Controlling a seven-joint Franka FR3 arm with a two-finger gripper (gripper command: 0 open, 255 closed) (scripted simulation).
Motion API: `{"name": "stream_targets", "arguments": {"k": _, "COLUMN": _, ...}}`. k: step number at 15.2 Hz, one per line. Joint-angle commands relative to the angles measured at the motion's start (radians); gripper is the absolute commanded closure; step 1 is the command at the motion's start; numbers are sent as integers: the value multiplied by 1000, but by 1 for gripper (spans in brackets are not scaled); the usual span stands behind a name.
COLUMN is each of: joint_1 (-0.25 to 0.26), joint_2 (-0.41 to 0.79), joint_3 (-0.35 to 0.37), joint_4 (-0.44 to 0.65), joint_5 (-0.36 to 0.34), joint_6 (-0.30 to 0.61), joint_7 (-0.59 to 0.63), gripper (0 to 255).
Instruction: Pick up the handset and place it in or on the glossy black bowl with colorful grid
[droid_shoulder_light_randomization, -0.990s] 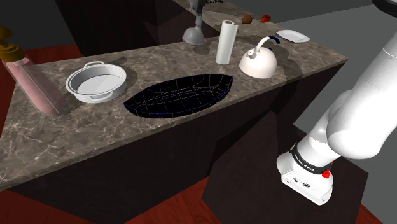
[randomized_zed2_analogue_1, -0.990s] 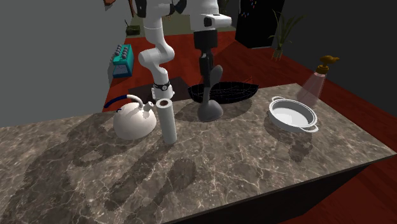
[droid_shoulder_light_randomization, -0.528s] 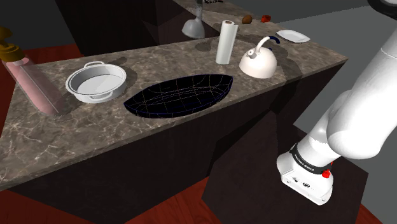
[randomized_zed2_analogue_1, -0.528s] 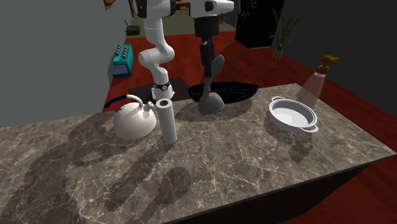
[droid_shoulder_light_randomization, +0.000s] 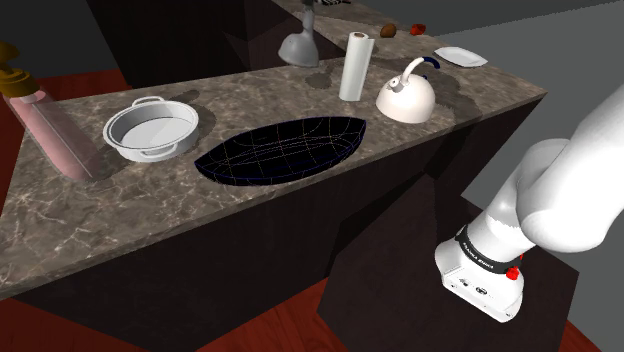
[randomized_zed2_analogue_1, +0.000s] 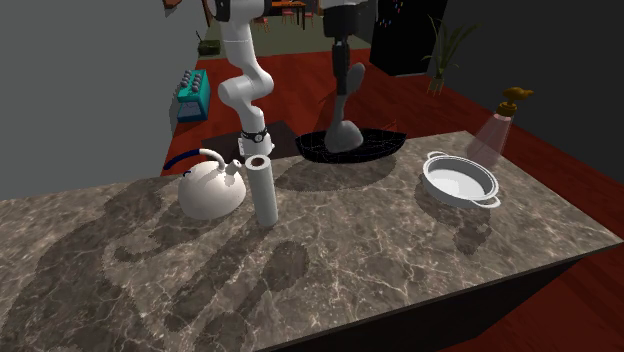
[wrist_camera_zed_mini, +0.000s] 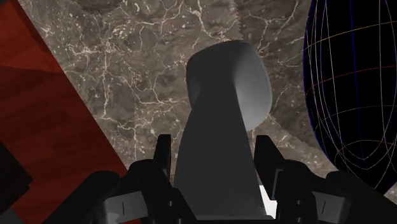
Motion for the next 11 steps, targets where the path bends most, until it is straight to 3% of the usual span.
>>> {"name": "stream_targets", "arguments": {"k": 1, "joint_1": 24, "joint_2": -40, "joint_3": 27, "joint_4": -37, "joint_5": -14, "joint_6": -8, "joint_7": 53, "gripper": 255}}
{"name": "stream_targets", "arguments": {"k": 11, "joint_1": 119, "joint_2": -148, "joint_3": 161, "joint_4": -88, "joint_5": -46, "joint_6": -94, "joint_7": 275, "gripper": 255}}
